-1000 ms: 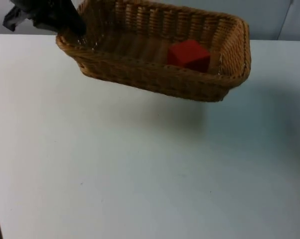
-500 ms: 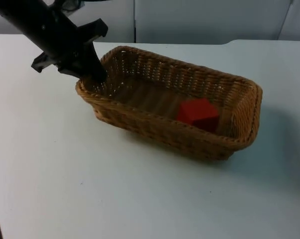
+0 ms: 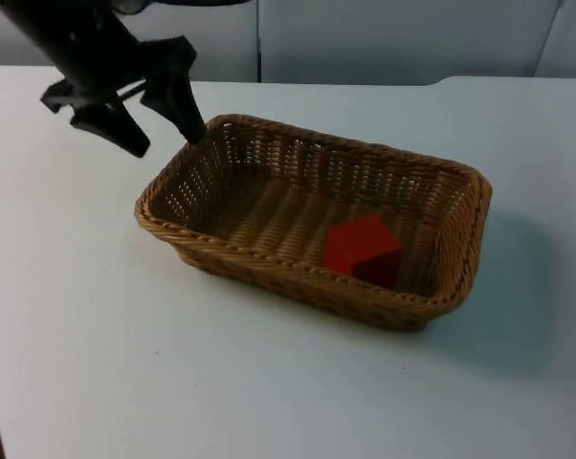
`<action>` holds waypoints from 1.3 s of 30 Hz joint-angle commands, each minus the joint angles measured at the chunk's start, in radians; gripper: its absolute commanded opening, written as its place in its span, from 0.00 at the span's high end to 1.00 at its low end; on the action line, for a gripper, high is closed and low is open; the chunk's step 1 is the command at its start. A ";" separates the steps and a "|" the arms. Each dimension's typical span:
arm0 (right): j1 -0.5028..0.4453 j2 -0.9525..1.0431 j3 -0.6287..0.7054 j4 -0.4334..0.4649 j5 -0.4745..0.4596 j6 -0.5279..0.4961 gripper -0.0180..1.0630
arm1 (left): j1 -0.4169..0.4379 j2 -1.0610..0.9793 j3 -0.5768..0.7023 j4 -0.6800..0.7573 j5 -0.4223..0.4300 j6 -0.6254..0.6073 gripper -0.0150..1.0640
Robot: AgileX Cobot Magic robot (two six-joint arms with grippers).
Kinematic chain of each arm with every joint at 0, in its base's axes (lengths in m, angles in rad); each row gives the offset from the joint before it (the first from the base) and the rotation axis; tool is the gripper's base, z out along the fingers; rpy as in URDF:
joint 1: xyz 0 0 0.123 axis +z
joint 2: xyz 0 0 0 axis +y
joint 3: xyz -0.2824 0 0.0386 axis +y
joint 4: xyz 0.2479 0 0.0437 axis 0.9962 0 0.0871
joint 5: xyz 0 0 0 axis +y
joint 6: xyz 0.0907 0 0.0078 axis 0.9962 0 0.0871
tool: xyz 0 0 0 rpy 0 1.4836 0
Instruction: Pick up the basket with the left hand and place the cube into the basket with the right hand.
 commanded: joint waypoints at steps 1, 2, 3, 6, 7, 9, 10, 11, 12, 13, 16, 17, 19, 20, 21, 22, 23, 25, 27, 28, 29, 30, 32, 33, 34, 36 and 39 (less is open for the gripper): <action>-0.006 -0.019 -0.005 -0.013 -0.029 -0.011 0.98 | -0.002 -0.048 -0.129 0.143 0.037 -0.091 0.39; -0.006 -0.019 -0.005 -0.013 -0.029 -0.011 0.98 | -0.002 -0.048 -0.129 0.143 0.037 -0.091 0.39; -0.006 -0.019 -0.005 -0.027 -0.029 -0.011 0.98 | -0.002 -0.064 -0.173 0.201 0.042 -0.125 0.43; -0.006 -0.030 -0.005 -0.072 -0.032 -0.013 0.98 | -0.002 -0.094 -0.246 0.303 0.056 -0.177 0.58; -0.006 -0.040 -0.005 -0.104 -0.036 -0.013 0.98 | -0.002 -0.113 -0.279 0.336 0.069 -0.195 0.70; -0.006 -0.068 -0.005 -0.183 -0.046 -0.003 0.98 | -0.002 -0.153 -0.315 0.366 0.089 -0.195 0.91; -0.006 -0.092 -0.005 -0.212 -0.059 0.009 0.98 | -0.002 -0.197 -0.322 0.368 0.099 -0.195 0.99; -0.006 -0.092 -0.005 -0.212 -0.059 0.009 0.98 | -0.002 -0.197 -0.322 0.368 0.099 -0.195 0.99; -0.006 -0.134 -0.005 -0.257 -0.079 0.050 0.98 | -0.002 -0.229 -0.322 0.372 0.103 -0.195 0.99; -0.006 -0.175 -0.005 -0.303 -0.087 0.095 0.98 | -0.004 -0.257 -0.322 0.387 0.114 -0.207 0.99; -0.006 -0.264 -0.003 -0.388 -0.083 0.191 0.98 | -0.006 -0.333 -0.322 0.434 0.153 -0.240 0.99; -0.006 -0.319 0.000 -0.438 -0.064 0.226 0.98 | -0.006 -0.379 -0.313 0.452 0.164 -0.240 0.99; -0.006 -0.446 0.032 -0.515 -0.026 0.279 0.98 | -0.006 -0.472 -0.285 0.475 0.164 -0.242 0.99; -0.006 -0.504 0.068 -0.558 -0.021 0.303 0.98 | -0.006 -0.529 -0.258 0.488 0.164 -0.244 0.99; -0.006 -0.504 0.068 -0.558 -0.021 0.303 0.98 | -0.006 -0.529 -0.258 0.488 0.164 -0.244 0.99; -0.006 -0.568 0.110 -0.599 -0.028 0.332 0.98 | -0.006 -0.582 -0.228 0.493 0.164 -0.242 0.99; -0.006 -0.661 0.171 -0.653 -0.053 0.387 0.98 | -0.006 -0.649 -0.184 0.493 0.164 -0.242 0.99; -0.006 -0.811 0.305 -0.772 -0.111 0.482 0.98 | -0.006 -0.790 -0.063 0.490 0.089 -0.236 0.99; -0.006 -0.891 0.381 -0.803 -0.142 0.509 0.98 | -0.006 -0.853 0.000 0.481 0.054 -0.232 0.99; -0.006 -0.992 0.488 -0.822 -0.165 0.518 0.98 | -0.006 -0.968 0.129 0.460 -0.016 -0.209 0.99; -0.006 -1.063 0.541 -0.818 -0.166 0.518 0.98 | -0.006 -1.046 0.224 0.442 -0.068 -0.196 0.99; -0.006 -1.129 0.599 -0.813 -0.164 0.518 0.98 | -0.006 -1.111 0.304 0.415 -0.121 -0.179 0.99; -0.006 -1.192 0.653 -0.808 -0.163 0.518 0.98 | -0.006 -1.188 0.400 0.388 -0.162 -0.160 0.99; -0.006 -1.242 0.701 -0.793 -0.158 0.518 0.98 | -0.006 -1.265 0.491 0.360 -0.203 -0.135 0.99; -0.006 -1.298 0.735 -0.769 -0.139 0.518 0.98 | -0.006 -1.339 0.565 0.340 -0.236 -0.115 0.99; -0.006 -1.398 0.798 -0.665 -0.068 0.496 0.98 | -0.006 -1.470 0.730 0.332 -0.278 -0.091 0.99; 0.003 -1.475 0.840 -0.478 -0.011 0.412 0.98 | -0.006 -1.594 0.852 0.334 -0.290 -0.089 0.99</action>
